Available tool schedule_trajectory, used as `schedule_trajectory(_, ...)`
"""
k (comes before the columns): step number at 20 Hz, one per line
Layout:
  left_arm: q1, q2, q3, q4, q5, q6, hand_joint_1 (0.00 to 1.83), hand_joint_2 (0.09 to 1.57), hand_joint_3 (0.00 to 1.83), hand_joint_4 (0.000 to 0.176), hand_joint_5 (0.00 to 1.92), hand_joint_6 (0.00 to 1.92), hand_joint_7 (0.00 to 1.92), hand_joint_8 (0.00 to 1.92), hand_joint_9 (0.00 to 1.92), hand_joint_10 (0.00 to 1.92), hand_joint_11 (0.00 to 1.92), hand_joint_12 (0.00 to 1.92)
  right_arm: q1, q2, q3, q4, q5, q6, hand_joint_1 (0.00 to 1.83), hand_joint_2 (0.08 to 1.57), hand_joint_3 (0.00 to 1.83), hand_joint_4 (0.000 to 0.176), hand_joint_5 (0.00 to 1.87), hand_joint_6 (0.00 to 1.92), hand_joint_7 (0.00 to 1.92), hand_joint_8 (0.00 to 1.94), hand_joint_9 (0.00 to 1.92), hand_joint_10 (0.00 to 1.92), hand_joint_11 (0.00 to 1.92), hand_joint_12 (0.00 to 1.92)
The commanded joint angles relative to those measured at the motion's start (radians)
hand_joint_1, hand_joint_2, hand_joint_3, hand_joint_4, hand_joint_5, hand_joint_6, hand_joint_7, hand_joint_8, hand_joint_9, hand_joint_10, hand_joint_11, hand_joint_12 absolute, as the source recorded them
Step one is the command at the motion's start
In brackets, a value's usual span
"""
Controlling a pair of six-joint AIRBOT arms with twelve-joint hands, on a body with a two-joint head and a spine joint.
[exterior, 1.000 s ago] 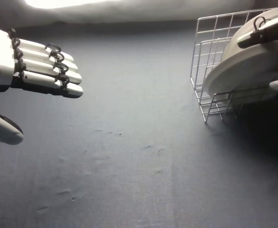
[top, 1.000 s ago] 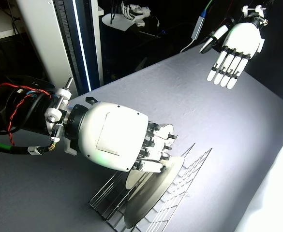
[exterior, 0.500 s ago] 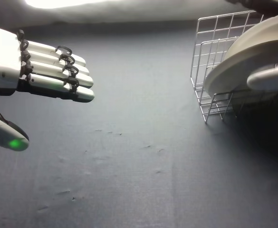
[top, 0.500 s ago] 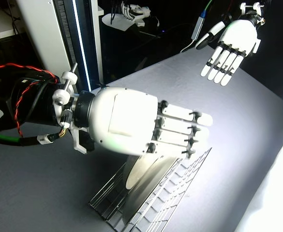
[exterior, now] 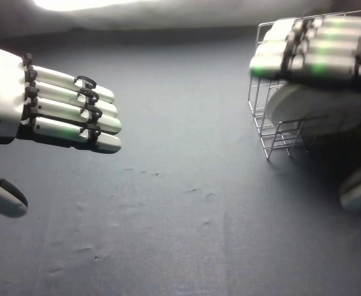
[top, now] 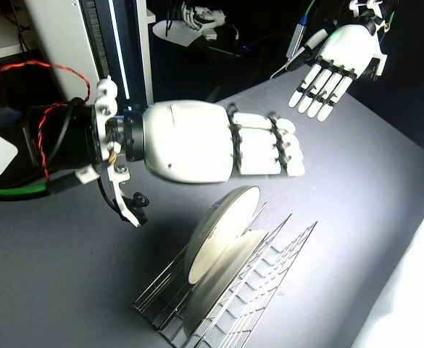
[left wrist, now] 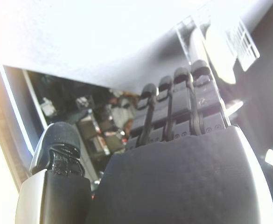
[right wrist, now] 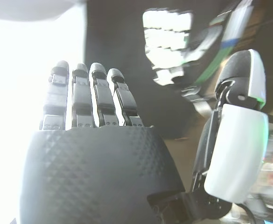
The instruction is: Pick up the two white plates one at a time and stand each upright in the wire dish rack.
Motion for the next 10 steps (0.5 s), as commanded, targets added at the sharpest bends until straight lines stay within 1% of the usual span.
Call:
schedule_trajectory(1,-0.012,0.008,-0.002,-0.082,-0.019,-0.003,0.00,1.25,0.00,0.000,0.29,0.01,0.31,0.01,0.23,0.01,0.09,0.07,0.018,0.005,0.001,0.049,0.130,0.002,0.19,0.92,0.00,0.000,0.01,0.01,0.04,0.04,0.10,0.01,0.02,0.38)
schedule_trajectory(2,-0.012,0.008,-0.003,-0.085,-0.019,-0.009,0.00,1.25,0.00,0.000,0.37,0.00,0.42,0.01,0.35,0.01,0.13,0.14,0.021,0.005,0.004,0.015,0.150,0.002,0.12,1.00,0.00,0.000,0.06,0.01,0.11,0.03,0.16,0.01,0.00,0.60)
schedule_trajectory(3,-0.012,0.008,-0.003,-0.091,-0.019,-0.013,0.00,1.26,0.00,0.000,0.44,0.01,0.53,0.01,0.45,0.02,0.13,0.37,0.023,0.005,0.005,-0.016,0.165,0.002,0.13,1.06,0.01,0.000,0.14,0.01,0.20,0.02,0.23,0.02,0.00,0.82)
schedule_trajectory(4,-0.012,0.008,-0.001,-0.095,-0.019,-0.015,0.00,1.27,0.00,0.000,0.51,0.00,0.61,0.00,0.53,0.02,0.09,0.68,0.025,0.005,0.005,-0.031,0.170,0.002,0.08,1.13,0.01,0.000,0.28,0.03,0.37,0.03,0.38,0.05,0.01,1.11)
schedule_trajectory(5,-0.011,0.008,0.002,-0.099,-0.020,-0.020,0.00,1.28,0.00,0.000,0.58,0.01,0.69,0.01,0.61,0.03,0.09,0.87,0.029,0.005,0.008,-0.060,0.182,0.002,0.11,1.16,0.01,0.000,0.38,0.04,0.51,0.04,0.50,0.08,0.04,1.28)
schedule_trajectory(6,-0.008,0.008,0.004,-0.100,-0.020,-0.020,0.00,1.31,0.00,0.000,0.64,0.02,0.75,0.02,0.68,0.06,0.12,1.16,0.032,0.005,0.009,-0.074,0.188,0.002,0.17,1.19,0.00,0.000,0.64,0.07,0.77,0.14,0.66,0.37,0.17,1.46)
schedule_trajectory(7,-0.006,0.007,0.005,-0.101,-0.020,-0.025,0.00,1.32,0.00,0.000,0.72,0.05,0.83,0.06,0.77,0.13,0.21,1.33,0.037,0.005,0.010,-0.095,0.198,0.002,0.22,1.19,0.00,0.000,0.75,0.39,0.80,0.59,0.66,0.84,0.31,1.55)
schedule_trajectory(8,-0.005,0.007,0.005,-0.103,-0.020,-0.028,0.06,1.33,0.00,0.000,0.80,0.40,0.89,0.45,0.62,0.99,0.32,1.60,0.040,0.005,0.010,-0.107,0.204,0.002,0.34,1.18,0.00,0.000,0.73,1.50,0.78,1.51,0.66,1.56,0.45,1.85)
schedule_trajectory(9,-0.005,0.007,0.004,-0.103,-0.020,-0.031,0.09,1.35,0.00,0.000,0.70,1.02,0.81,1.10,0.60,1.53,0.40,1.80,0.046,0.005,0.010,-0.121,0.209,0.001,0.41,1.20,0.00,0.000,0.96,1.84,0.98,1.85,0.86,1.85,0.68,1.91)
schedule_trajectory(10,-0.005,0.007,0.004,-0.104,-0.020,-0.032,0.13,1.35,0.00,0.000,0.73,1.25,0.81,1.26,0.58,1.55,0.35,1.75,0.053,0.005,0.010,-0.134,0.211,0.000,0.44,1.22,0.01,0.000,1.08,1.90,1.12,1.92,1.04,1.91,0.86,1.92)
